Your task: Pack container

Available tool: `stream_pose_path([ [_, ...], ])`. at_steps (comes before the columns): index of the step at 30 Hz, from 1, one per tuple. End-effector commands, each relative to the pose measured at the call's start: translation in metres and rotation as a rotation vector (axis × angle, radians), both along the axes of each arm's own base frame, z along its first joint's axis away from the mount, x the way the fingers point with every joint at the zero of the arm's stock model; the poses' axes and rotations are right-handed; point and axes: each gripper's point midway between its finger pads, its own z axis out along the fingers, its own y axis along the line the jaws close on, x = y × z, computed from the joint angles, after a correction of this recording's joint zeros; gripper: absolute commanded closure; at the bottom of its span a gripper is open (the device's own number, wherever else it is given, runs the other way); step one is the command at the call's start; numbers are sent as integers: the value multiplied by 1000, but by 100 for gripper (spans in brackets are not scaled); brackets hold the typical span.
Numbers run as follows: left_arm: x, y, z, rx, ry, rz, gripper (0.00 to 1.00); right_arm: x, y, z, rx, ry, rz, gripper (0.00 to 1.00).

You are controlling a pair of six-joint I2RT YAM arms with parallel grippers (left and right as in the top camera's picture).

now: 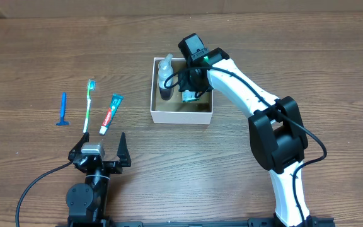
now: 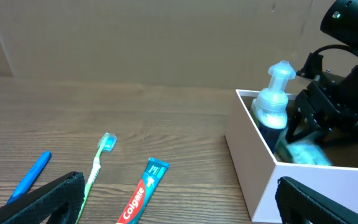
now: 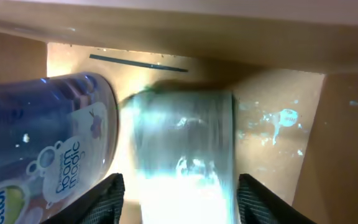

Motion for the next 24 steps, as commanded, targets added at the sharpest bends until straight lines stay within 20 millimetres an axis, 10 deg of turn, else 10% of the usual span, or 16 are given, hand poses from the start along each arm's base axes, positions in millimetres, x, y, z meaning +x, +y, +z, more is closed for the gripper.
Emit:
stream_pose_path([
  [1, 0, 4, 0, 23, -6, 18, 0, 5, 2, 9, 7, -24, -3, 37],
  [11, 0, 4, 0, 23, -6, 18, 0, 11, 5, 37, 24, -49, -3, 37],
  [24, 0, 4, 0, 23, -6, 18, 0, -10, -20, 190, 36, -134, -26, 35],
])
